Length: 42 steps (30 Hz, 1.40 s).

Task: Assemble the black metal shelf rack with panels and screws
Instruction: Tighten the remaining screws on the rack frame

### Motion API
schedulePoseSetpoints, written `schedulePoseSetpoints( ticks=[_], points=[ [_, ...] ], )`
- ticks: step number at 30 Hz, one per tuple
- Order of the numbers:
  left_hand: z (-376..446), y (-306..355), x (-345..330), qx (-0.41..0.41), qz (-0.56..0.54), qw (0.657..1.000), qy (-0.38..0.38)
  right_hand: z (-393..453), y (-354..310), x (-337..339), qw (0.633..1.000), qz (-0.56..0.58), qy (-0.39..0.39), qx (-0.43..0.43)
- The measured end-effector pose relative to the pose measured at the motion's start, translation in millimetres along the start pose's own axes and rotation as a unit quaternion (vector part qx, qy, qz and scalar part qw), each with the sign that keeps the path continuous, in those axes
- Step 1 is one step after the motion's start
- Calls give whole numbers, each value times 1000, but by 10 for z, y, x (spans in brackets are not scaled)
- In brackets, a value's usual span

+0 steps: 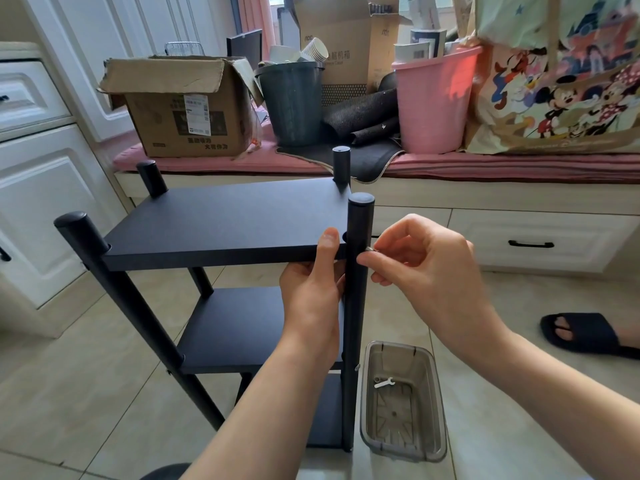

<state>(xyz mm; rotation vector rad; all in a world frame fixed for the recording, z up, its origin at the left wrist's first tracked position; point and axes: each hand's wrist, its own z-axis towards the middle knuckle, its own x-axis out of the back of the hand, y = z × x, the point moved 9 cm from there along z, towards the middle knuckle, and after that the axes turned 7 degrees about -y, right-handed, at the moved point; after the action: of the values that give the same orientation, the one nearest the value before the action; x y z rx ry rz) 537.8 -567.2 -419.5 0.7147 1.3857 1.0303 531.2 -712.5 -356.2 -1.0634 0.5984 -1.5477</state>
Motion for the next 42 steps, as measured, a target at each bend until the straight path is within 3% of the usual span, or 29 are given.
schedulePoseSetpoints(
  ticks=[42],
  points=[
    [27,-39,16,1,-11,1000,-1,14,-16,-20,1000,-28,6,-1]
  ],
)
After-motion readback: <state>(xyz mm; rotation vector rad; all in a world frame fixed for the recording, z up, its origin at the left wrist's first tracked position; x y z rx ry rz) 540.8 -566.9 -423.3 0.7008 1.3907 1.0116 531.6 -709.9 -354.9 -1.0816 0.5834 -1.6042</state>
